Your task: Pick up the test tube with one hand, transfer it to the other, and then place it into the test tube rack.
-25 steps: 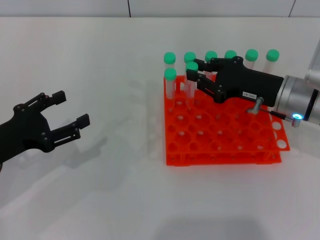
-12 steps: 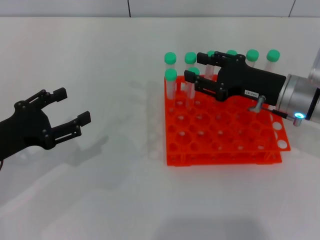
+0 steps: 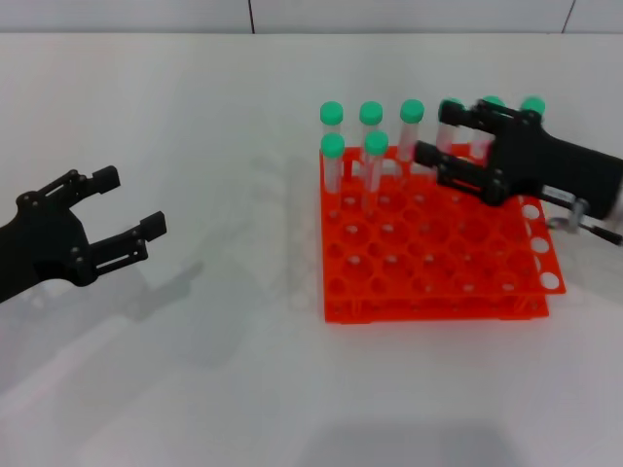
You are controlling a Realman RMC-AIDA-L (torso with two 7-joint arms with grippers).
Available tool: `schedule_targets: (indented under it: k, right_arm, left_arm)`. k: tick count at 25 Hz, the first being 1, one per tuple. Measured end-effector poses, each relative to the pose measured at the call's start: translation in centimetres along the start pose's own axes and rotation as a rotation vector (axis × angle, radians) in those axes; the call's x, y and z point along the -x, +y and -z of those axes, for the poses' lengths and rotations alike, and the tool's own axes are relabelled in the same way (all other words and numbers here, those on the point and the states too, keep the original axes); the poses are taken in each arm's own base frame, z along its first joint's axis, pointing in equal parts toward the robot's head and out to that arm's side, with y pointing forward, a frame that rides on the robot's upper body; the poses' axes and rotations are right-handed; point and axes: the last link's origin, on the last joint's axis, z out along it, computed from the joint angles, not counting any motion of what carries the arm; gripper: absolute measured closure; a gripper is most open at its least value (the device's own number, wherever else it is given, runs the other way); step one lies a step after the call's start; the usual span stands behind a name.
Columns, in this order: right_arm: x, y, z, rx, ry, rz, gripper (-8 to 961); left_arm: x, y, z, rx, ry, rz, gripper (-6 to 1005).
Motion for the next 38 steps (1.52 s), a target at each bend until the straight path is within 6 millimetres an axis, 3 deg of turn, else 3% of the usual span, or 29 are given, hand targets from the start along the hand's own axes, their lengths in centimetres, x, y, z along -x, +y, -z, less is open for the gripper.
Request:
schedule_targets:
  k: [4,12,15,26,38]
  right_arm:
    - [0.1,-0.2,2.4,0.039,0.069,-0.008,387]
    - [0.1,0.1,5.7,0.138,0.165,0.039,145]
    - [-0.1,0.3,5.8,0.174,0.206,0.018,76]
    - [-0.9,0.9,5.5,0.217,0.273,-0.013,81]
    - [-0.9,0.9,5.2,0.224,0.282,-0.006,81]
  left_arm:
    - [-0.5,-0.6,0.2,0.021,-0.021,0.001,138]
    - [-2.6,-1.9,0.0,0.2,-0.124,-0.018,137]
    - [-3.4,-2.6,-0.7,0.267,-0.195,-0.02,138]
    - [-4.7,-2.3,-2.3,0.407,-0.287,-0.064,137]
    - [-5.6,-2.2,-4.0,0.445,-0.324,-0.075,137]
